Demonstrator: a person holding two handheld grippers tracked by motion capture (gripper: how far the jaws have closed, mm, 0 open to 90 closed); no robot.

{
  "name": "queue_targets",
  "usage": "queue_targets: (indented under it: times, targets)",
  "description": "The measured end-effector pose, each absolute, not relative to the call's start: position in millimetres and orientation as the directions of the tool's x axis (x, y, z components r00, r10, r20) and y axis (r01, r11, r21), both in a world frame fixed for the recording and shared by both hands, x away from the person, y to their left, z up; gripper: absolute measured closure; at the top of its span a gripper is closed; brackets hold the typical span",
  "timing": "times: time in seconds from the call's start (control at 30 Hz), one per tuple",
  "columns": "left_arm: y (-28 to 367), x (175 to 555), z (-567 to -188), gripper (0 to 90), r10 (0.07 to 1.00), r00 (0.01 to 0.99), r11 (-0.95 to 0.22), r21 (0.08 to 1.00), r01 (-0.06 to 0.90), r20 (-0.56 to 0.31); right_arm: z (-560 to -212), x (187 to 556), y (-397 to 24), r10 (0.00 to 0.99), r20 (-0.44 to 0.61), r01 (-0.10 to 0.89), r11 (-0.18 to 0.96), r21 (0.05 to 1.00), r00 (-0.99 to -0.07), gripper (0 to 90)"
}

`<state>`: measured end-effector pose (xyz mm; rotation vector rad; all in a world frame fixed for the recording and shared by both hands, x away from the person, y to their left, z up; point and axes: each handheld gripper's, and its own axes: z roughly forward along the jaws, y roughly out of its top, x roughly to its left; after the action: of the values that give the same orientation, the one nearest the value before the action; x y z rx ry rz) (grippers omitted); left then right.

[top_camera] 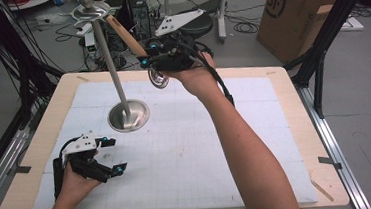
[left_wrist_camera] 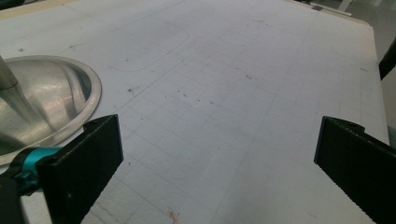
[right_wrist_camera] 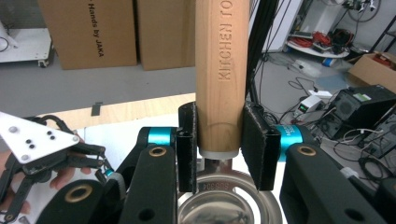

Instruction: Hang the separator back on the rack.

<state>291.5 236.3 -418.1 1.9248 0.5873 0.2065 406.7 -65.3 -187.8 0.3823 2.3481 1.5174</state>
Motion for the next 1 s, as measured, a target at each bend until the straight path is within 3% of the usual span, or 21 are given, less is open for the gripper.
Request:
queue_targets:
  times: [1.0]
  targets:
    - [236.3, 292.1, -418.6, 1.7, 0.489, 0.864, -0.320, 0.897, 0.305, -0.119, -192.3, 424.2, -47.1, 0.428, -0.091, 0.094, 0.392, 0.915, -0.899, 68.7]
